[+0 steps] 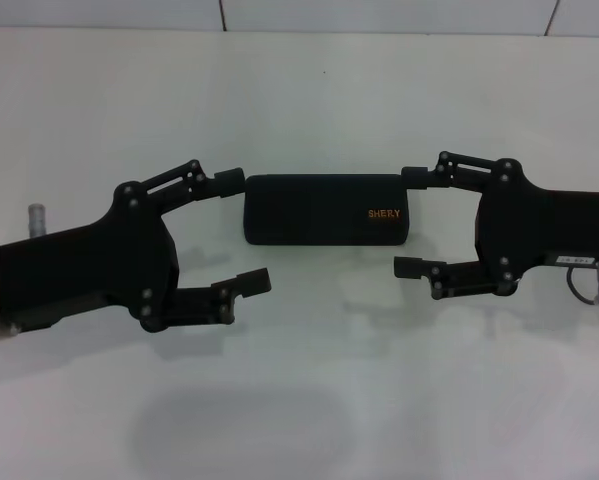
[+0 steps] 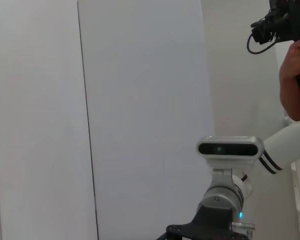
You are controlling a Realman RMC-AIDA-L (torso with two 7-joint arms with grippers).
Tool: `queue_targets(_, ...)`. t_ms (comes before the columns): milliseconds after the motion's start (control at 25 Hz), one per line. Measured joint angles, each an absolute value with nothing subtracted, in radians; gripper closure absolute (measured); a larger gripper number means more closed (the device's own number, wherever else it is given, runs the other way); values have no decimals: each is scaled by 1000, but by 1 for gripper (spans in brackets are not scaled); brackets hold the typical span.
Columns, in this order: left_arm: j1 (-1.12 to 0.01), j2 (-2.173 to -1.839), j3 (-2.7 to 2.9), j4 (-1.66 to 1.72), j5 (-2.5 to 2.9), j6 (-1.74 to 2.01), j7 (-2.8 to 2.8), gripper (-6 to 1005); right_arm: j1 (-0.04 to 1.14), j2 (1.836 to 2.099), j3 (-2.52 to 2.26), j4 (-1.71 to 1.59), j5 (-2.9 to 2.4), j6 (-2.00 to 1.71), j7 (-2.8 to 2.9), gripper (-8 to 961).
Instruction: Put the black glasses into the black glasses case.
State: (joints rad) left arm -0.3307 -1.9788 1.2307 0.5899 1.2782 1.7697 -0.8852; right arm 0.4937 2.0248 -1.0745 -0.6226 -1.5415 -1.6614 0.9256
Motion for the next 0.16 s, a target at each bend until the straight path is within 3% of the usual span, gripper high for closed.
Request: queue_targets(160,-328,-1977,1230,586,1279,1770,-883,112,495,2026,-1075,-620,-1539,-1661,925,110)
